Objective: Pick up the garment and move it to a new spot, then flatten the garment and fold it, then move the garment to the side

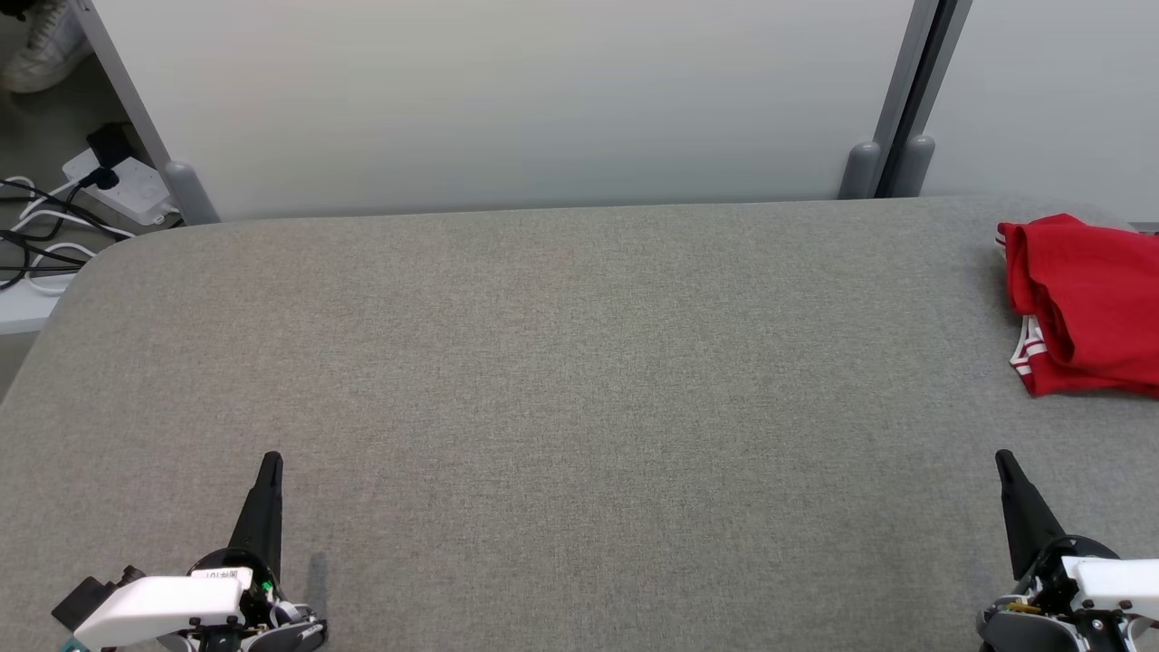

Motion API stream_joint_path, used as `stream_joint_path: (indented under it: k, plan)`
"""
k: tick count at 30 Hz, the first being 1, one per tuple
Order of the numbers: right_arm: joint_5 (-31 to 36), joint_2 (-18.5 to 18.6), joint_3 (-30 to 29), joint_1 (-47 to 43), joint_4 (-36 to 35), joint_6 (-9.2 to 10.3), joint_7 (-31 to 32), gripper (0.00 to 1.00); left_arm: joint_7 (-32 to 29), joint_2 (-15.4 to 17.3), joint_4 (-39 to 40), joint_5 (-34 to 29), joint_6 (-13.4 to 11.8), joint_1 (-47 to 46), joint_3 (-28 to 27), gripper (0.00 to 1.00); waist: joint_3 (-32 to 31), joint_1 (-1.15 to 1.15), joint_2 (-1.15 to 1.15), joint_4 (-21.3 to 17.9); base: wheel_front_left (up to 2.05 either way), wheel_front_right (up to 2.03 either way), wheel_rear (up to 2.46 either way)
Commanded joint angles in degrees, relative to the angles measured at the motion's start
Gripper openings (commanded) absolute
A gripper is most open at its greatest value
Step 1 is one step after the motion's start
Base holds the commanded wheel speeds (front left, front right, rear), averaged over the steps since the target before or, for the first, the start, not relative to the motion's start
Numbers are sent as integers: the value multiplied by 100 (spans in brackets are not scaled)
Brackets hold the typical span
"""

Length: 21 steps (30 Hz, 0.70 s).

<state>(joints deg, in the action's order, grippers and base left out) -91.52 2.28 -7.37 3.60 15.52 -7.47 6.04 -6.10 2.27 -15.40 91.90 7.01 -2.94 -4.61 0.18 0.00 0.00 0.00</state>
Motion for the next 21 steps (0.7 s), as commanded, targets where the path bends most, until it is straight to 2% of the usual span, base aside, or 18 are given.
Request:
stream_joint_path:
  k: [1,21]
  plan:
    - [-65,65,86,259,-150,-2,44,0,-38,61,134,28,47,-326,-191,0,0,0,0,0,0,0,0]
    - [-63,64,84,259,-150,-2,46,0,-38,61,135,28,47,-326,-190,0,0,0,0,0,0,0,0]
